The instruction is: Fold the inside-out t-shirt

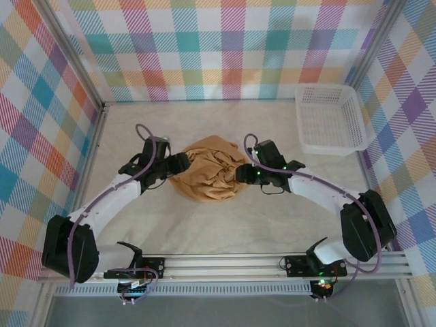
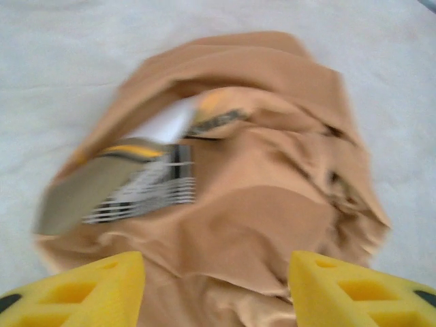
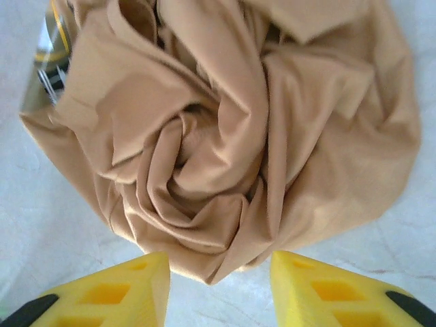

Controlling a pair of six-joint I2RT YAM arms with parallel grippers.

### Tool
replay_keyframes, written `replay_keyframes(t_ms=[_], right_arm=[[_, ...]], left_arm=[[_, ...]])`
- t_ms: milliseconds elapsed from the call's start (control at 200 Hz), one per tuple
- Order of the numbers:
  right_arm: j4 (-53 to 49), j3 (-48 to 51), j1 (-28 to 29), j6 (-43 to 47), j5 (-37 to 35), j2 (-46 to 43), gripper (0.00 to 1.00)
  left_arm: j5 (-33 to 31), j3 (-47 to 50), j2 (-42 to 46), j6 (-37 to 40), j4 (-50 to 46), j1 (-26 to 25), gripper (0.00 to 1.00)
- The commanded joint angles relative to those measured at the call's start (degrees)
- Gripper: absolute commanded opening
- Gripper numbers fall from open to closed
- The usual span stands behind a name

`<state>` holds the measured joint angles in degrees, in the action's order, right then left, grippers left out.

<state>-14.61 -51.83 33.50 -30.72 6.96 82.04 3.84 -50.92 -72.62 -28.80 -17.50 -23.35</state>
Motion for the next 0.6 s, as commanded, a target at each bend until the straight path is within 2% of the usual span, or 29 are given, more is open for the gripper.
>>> replay_keyframes(t_ms=[0, 255, 530, 595], right_arm=[[-1.53, -2.10, -1.65, -3.66, -1.10, 1.18, 0.39], [-3.34, -2.68, -6.02, -8.56, 1.44, 2.42, 0.38], [-2.31, -4.39, -6.78, -7.25, 8.71, 4.75, 0.37], [-2.25, -4.99, -6.65, -7.07, 10.64, 5.72, 0.37]], left_arm=[[0.20, -2.92, -1.67, 2.90, -1.81, -4.42, 0.62], [2.45, -6.92, -13.75, 2.39, -1.32, -10.97, 0.61], [1.55, -7.11, -23.73, 1.65, -0.32, -11.92, 0.58], [-0.68, -7.63, -24.96, 1.56, -1.00, -11.89, 0.48]])
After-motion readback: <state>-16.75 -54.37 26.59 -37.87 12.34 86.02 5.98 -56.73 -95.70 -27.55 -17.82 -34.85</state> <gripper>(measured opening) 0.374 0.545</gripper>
